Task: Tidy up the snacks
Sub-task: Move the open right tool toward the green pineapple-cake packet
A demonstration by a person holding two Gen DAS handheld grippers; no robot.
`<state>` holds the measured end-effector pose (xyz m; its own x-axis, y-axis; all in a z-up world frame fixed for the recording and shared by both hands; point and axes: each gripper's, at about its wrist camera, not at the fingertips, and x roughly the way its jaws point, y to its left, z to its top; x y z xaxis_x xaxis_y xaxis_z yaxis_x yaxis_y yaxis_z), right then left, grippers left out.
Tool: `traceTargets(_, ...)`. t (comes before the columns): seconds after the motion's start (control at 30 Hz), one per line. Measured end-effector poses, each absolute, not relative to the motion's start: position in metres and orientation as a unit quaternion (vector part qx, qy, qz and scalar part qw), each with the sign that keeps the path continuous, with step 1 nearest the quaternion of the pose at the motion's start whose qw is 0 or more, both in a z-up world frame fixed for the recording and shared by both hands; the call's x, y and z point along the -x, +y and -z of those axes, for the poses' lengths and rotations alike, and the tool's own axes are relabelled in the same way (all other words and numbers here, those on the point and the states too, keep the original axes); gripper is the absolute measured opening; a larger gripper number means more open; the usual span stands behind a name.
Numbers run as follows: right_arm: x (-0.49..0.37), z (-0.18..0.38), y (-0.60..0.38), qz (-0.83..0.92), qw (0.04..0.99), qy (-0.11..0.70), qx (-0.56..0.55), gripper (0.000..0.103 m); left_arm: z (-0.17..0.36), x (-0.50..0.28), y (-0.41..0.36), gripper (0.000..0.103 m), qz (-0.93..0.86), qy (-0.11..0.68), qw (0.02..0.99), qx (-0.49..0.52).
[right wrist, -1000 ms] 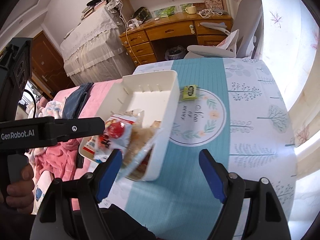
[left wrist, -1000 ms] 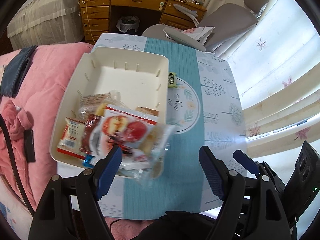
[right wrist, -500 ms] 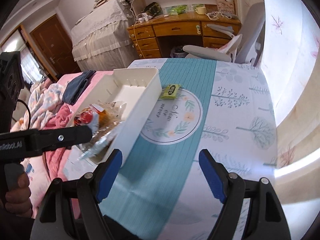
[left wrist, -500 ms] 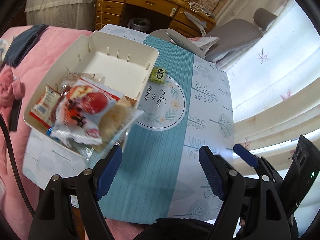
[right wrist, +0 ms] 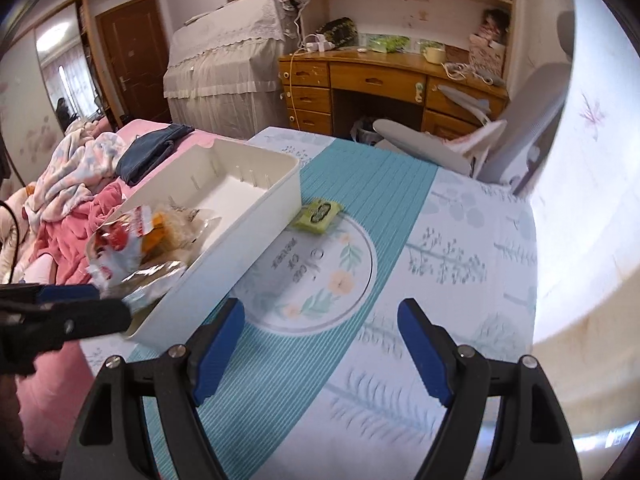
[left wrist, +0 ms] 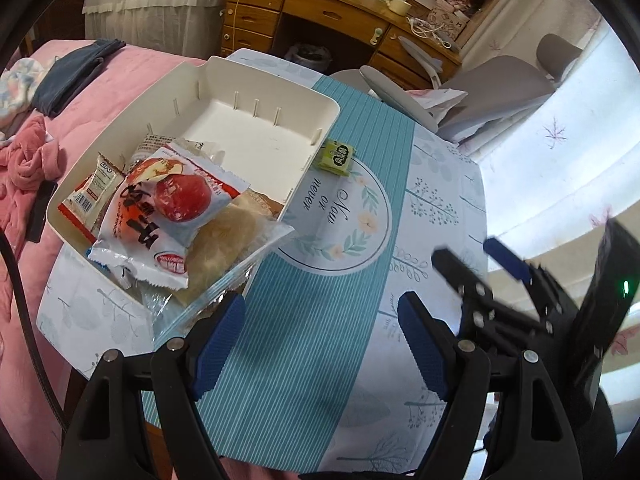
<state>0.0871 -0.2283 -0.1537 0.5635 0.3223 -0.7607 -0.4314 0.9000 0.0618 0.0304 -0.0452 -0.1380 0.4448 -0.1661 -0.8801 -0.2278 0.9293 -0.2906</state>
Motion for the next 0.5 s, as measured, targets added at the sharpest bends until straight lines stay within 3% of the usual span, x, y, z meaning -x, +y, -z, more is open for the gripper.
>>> traceTargets(0.5, -0.207, 0.199, -0.185, -0.282, 0.873, 0.359, 0.174, 0.08, 0.156, -0.054, -0.036, 0.078, -0.081, 0.577, 0.803, 0.127)
